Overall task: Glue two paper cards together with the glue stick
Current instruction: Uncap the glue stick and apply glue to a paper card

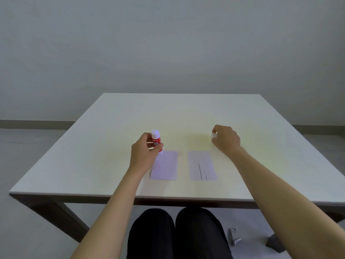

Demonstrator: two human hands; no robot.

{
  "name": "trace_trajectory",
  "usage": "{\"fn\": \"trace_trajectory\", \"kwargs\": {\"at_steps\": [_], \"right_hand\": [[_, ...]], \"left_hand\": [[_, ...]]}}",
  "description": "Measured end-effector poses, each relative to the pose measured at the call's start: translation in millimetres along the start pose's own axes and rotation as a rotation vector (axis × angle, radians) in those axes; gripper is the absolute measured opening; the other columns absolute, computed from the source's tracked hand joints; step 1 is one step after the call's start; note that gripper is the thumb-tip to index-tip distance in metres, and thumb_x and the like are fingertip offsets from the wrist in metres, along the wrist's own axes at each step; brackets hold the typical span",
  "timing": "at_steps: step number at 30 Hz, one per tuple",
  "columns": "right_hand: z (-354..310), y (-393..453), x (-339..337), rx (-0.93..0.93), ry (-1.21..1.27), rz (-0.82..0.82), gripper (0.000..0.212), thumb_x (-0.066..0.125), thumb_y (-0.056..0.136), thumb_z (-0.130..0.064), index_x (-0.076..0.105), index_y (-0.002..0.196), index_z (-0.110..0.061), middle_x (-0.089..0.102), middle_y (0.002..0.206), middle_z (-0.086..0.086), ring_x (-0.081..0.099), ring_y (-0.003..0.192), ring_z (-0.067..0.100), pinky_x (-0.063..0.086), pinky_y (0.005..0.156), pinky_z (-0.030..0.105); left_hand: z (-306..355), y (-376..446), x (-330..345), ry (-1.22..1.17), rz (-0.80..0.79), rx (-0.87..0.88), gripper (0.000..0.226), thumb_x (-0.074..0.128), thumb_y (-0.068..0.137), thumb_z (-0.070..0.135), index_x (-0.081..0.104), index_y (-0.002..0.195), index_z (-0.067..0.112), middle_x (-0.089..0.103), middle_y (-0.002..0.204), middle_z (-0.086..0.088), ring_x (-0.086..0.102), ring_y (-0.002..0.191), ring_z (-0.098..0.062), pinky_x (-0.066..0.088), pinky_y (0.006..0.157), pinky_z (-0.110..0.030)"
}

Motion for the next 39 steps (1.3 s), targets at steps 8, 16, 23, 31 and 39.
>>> {"fn": "trace_trajectory", "kwargs": {"at_steps": [8,16,23,31,39], "right_hand": [[-29,-22,-18,-0.074,0.112,0.043,0.054,0.061,0.087,-0.03,0.042,0.134,-0.013,0.052,0.128,0.013,0.058,0.108,0.033,0.043,0.091,0.041],[-119,-91,13,-0.166,1.11,-0.394,0.027,0.058,0.092,-0.02,0.055,0.118,-0.017,0.06,0.088,0.002,0.06,0.052,0.012,0.043,0.048,0.019],[-106,-97,26,0.108,1.147,-0.38,0.055,0.038,0.098,-0.043,0.059,0.065,-0.004,0.041,0.04,-0.003,0.032,0.031,0.011,0.028,0.036,0.017],[-105,-96,4,-0.094,1.207,-0.346,0.021,0.055,0.094,-0.021,0.062,0.106,-0.005,0.062,0.073,0.007,0.055,0.053,0.016,0.046,0.051,0.022],[-102,-114,42,0.329,1.219,-0.566,0.049,0.036,0.097,-0.046,0.05,0.067,-0.01,0.037,0.047,-0.003,0.032,0.036,0.013,0.028,0.04,0.022]], "left_hand": [[-2,-4,0,-0.409,0.077,-0.154,0.012,0.066,0.084,0.012,0.064,0.087,0.023,0.071,0.073,0.017,0.068,0.093,-0.017,0.051,0.085,-0.027],[1,-21,35,-0.875,0.115,-0.396,0.003,0.07,0.082,0.022,0.072,0.085,0.023,0.07,0.109,-0.001,0.062,0.109,-0.017,0.045,0.09,-0.027],[8,-26,30,-0.822,0.014,-0.293,0.013,0.068,0.083,0.027,0.078,0.076,0.03,0.073,0.104,0.006,0.058,0.113,-0.012,0.038,0.096,-0.027],[8,-23,24,-0.809,0.08,-0.27,0.011,0.071,0.079,0.03,0.078,0.073,0.036,0.074,0.1,0.008,0.057,0.117,-0.014,0.034,0.111,-0.039],[8,-24,29,-0.774,-0.045,-0.245,0.008,0.068,0.082,0.029,0.076,0.083,0.027,0.076,0.097,0.01,0.061,0.108,-0.003,0.034,0.097,-0.029]]}}
Point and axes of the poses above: each hand's wrist, its own y-axis towards the middle knuckle, its own x-axis out of the palm, z = x × y, the point moved 8 cm from there along y, towards the middle knuckle
